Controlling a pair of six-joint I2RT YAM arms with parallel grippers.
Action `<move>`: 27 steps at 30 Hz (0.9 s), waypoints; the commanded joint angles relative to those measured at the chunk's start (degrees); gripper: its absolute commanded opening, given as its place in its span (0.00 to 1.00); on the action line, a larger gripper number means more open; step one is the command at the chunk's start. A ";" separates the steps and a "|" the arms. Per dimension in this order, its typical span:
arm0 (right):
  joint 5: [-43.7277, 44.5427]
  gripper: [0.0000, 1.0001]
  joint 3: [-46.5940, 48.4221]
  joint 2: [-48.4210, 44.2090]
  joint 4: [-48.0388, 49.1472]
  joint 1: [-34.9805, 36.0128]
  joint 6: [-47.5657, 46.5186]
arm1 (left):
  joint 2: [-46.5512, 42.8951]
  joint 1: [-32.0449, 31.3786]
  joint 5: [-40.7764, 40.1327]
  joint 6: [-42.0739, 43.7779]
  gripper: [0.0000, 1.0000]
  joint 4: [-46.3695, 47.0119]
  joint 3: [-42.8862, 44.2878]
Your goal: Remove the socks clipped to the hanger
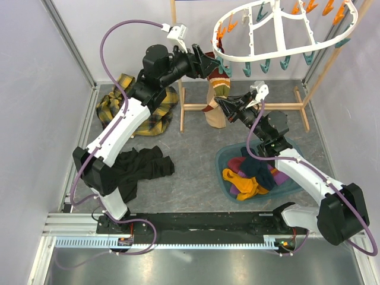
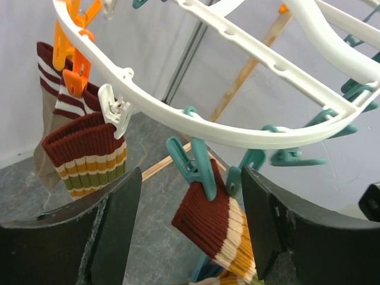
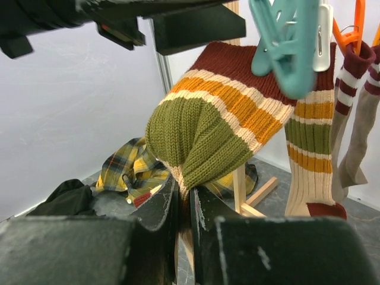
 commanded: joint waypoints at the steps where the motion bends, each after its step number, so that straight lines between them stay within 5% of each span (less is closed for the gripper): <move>1: -2.33 0.14 2.72 0.60 2.48 -0.12 0.86 | 1.24 0.98 3.97 -4.27 0.74 6.01 1.68; 27: -2.77 0.14 2.98 0.51 1.69 -0.12 -0.37 | 8.88 2.13 11.08 -10.86 0.70 12.16 5.72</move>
